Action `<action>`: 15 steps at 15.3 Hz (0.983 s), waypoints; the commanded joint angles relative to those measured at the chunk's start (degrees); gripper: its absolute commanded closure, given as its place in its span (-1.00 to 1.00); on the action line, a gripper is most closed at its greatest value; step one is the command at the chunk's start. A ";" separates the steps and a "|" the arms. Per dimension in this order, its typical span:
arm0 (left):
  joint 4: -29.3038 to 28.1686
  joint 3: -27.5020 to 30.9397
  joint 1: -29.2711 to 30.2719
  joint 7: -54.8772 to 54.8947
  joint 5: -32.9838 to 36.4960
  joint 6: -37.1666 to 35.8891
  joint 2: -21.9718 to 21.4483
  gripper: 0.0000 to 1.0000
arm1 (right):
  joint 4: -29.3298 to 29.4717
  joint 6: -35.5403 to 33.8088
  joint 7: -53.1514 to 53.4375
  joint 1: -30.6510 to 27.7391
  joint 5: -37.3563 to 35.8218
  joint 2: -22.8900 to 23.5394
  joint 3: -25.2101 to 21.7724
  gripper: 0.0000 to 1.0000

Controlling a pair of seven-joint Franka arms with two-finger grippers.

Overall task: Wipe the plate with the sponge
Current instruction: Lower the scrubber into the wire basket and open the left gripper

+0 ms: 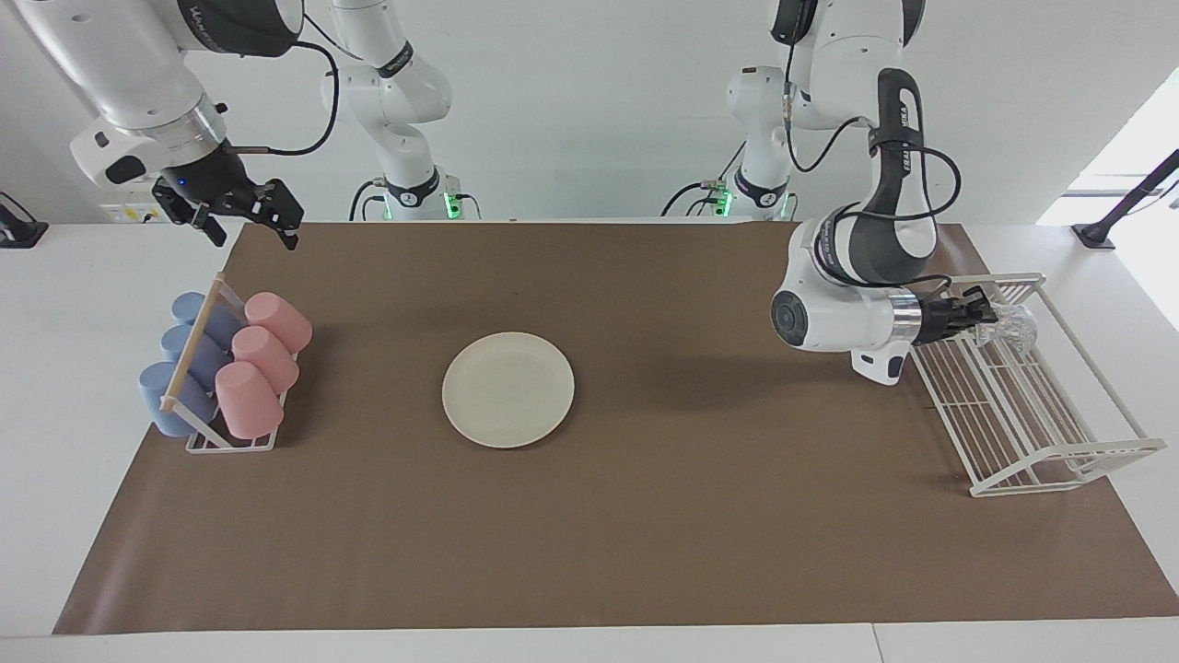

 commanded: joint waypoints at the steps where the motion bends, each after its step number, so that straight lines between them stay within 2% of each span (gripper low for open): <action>1: -0.44 -0.30 0.99 -1.25 0.19 1.66 0.42 1.00 | 0.67 1.02 1.30 -0.56 1.72 0.40 0.20 -1.00; 5: -0.19 -0.30 0.99 -4.43 -4.38 3.34 0.51 1.00 | 0.58 1.64 0.87 -0.47 1.99 0.31 0.20 -1.00; 11: -0.18 -0.30 0.99 -4.51 -4.38 3.60 0.51 1.00 | 0.49 2.00 0.78 -0.47 1.81 0.31 0.11 -1.00; 12: -0.10 -0.30 1.08 -4.43 -4.38 3.86 0.51 0.93 | 0.40 1.91 0.69 -0.47 1.81 0.31 0.20 -1.00; 13: -0.09 -0.30 1.08 -4.51 -4.30 4.04 0.51 0.12 | 0.40 1.91 0.60 -0.47 1.81 0.31 0.20 -1.00; 14: -0.09 -0.30 1.17 -4.51 -4.12 4.30 0.51 -0.99 | 0.40 1.91 0.69 -0.47 1.81 0.31 0.20 -1.00; 15: -0.09 -0.30 1.43 -4.51 -4.12 4.31 0.51 -1.00 | 0.49 2.00 0.69 -0.47 1.81 0.31 0.20 -1.00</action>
